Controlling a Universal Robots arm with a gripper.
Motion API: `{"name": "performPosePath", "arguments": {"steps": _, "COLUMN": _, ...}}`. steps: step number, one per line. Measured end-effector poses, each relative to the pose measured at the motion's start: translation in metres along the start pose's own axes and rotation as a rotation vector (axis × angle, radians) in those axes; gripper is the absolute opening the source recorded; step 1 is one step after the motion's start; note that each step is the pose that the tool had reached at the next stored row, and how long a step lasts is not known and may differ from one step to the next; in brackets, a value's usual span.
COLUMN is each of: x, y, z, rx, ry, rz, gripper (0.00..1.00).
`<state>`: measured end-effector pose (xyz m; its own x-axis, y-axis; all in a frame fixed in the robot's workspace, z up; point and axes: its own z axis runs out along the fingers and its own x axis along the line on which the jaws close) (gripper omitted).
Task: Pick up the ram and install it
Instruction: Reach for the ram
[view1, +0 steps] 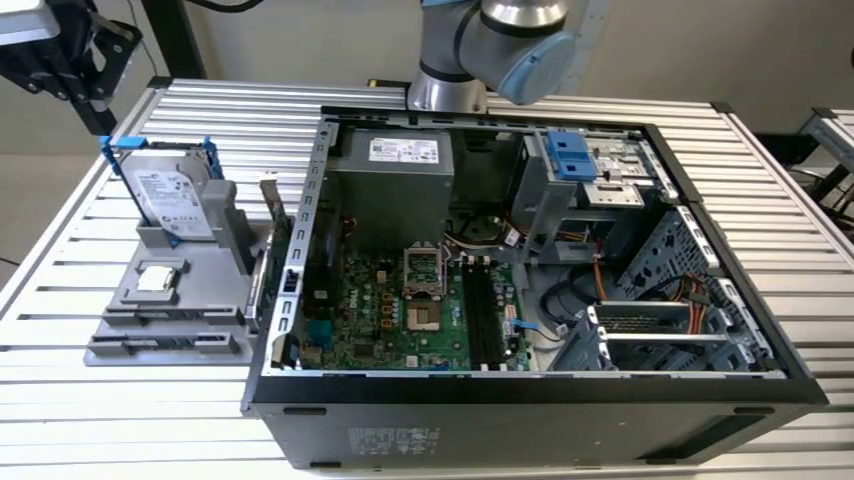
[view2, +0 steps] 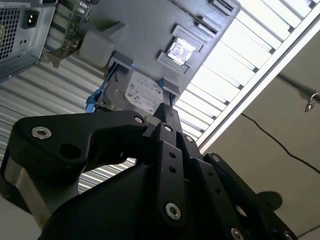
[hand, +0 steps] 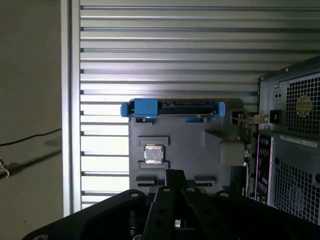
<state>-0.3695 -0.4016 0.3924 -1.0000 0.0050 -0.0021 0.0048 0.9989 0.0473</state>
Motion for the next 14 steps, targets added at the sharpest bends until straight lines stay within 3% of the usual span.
{"name": "performPosePath", "arguments": {"steps": 14, "x": -0.0001, "y": -0.013, "z": 0.0004, "rx": 0.0, "ry": 0.0, "rz": 0.0, "gripper": 0.0}}
